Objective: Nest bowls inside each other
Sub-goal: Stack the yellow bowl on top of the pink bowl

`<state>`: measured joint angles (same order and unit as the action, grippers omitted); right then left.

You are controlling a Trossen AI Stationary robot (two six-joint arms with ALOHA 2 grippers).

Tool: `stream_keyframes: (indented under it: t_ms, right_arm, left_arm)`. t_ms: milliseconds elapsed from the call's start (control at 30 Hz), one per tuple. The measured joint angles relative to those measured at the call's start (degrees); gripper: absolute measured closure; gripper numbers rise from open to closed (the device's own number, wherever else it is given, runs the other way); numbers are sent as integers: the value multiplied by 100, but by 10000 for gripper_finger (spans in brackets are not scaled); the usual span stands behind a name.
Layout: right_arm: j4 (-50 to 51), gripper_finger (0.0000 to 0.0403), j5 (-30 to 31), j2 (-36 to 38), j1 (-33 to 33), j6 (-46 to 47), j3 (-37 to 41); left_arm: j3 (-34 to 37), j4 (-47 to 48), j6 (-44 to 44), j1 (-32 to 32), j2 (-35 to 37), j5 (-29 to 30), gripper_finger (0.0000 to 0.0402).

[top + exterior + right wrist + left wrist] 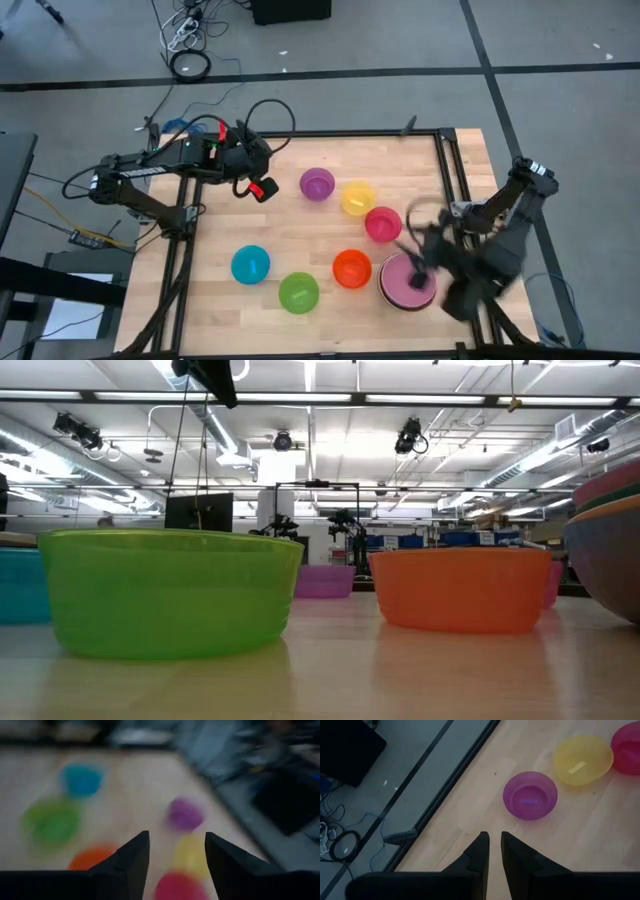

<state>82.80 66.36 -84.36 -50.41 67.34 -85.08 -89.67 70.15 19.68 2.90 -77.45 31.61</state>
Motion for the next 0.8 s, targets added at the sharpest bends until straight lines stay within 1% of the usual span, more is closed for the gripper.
stream_keyframes:
  t_ms: [33, 100, 167, 267, 300, 367, 433, 467, 533, 567, 600, 633, 667, 700, 733, 800]
  right_arm:
    - [1, 229, 195, 36, 302, 157, 2]
    - [3, 232, 301, 114, 968, 363, 5]
    - [18, 233, 172, 181, 1647, 354, 5]
    - [-38, 233, -145, 210, 2707, -127, 7]
    - [-119, 233, -339, 210, 3059, -329, 7]
    - [-529, 232, -1026, 210, 3684, -950, 9]
    - [-1176, 232, -1923, 200, 4203, -1774, 20]
    - [-1661, 232, -2371, 185, 4408, -2249, 61]
    - [-2669, 232, -3491, 157, 4826, -3215, 179]
    - [-3123, 233, -4194, 124, 5038, -3568, 235]
    - [-3513, 233, -4923, 87, 5246, -3809, 281]
    - [-3748, 233, -5486, 32, 5437, -3954, 314]
    - [-3804, 232, -5867, -54, 5588, -4022, 342]
    - [-3766, 230, -6078, -162, 5701, -4071, 367]
    - [-3724, 227, -6142, -276, 5779, -4133, 395]
    - [-3492, 220, -6134, -522, 5814, -4194, 443]
  left_arm:
    - [0, 32, -2, 0, 0, -6, 344]
    - [0, 161, -2, -27, -14, -47, 344]
    - [0, 343, -8, -74, -20, -80, 344]
    - [8, 578, -12, -127, -17, -82, 344]
    - [68, 577, -10, -155, -12, -81, 344]
    - [302, 594, 0, -224, 18, -117, 344]
    - [675, 550, -21, -308, 95, -390, 344]
    - [902, 461, -69, -345, 119, -564, 344]
    - [1416, 190, -277, -442, 193, -889, 344]
    - [1703, 69, -354, -515, 203, -1093, 344]
    - [1967, -129, -430, -575, 212, -1293, 344]
    - [2193, -365, -450, -627, 219, -1531, 344]
    - [2399, -573, -450, -688, 219, -1708, 344]
    - [2584, -689, -408, -751, 218, -1892, 344]
    - [2730, -747, -328, -817, 216, -2014, 344]
    - [2916, -865, -128, -942, 208, -2061, 344]
